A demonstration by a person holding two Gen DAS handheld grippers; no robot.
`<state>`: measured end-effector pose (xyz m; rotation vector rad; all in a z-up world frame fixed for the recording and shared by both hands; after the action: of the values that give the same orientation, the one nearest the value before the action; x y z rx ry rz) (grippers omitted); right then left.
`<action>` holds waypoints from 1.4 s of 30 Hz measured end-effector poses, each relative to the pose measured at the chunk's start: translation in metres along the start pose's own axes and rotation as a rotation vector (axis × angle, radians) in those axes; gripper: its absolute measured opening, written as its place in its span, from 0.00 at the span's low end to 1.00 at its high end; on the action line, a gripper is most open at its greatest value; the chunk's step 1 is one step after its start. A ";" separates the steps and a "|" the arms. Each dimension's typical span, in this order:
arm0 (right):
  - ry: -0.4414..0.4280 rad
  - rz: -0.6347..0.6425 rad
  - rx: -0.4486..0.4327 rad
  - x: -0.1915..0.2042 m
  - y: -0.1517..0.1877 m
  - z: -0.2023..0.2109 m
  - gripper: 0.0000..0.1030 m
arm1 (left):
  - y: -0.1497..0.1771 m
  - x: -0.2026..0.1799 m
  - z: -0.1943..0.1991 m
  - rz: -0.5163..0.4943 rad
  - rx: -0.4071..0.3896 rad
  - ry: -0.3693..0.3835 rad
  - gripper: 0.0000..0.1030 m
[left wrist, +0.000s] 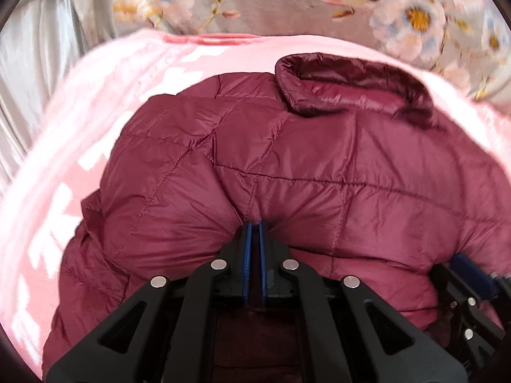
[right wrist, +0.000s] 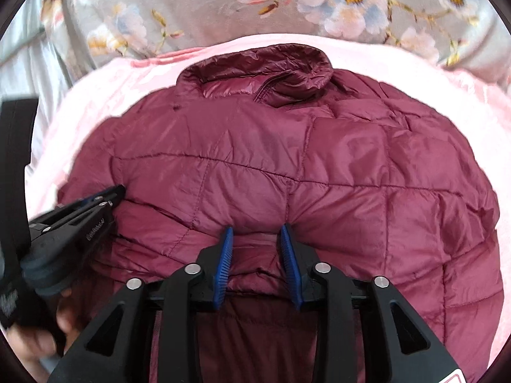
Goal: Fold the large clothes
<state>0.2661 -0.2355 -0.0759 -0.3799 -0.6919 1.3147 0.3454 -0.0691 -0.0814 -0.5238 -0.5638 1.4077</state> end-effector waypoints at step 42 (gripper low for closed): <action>0.149 0.006 -0.014 -0.053 -0.104 -0.092 0.07 | -0.109 0.016 -0.050 0.281 0.045 0.213 0.09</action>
<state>0.3987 -0.2996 -0.0928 -0.4869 -0.5757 1.2738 0.4612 -0.0643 -0.0482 -0.7278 -0.2937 1.6014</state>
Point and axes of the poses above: each gripper's, at about its wrist camera, not at the fingertips, and z roughly against the way its jaws point, x to its left, y to its underside, the point moved 1 cm from there along -z, roughly the way its jaws point, and after that the axes turned 4 degrees about -y, right-handed, at the moved point
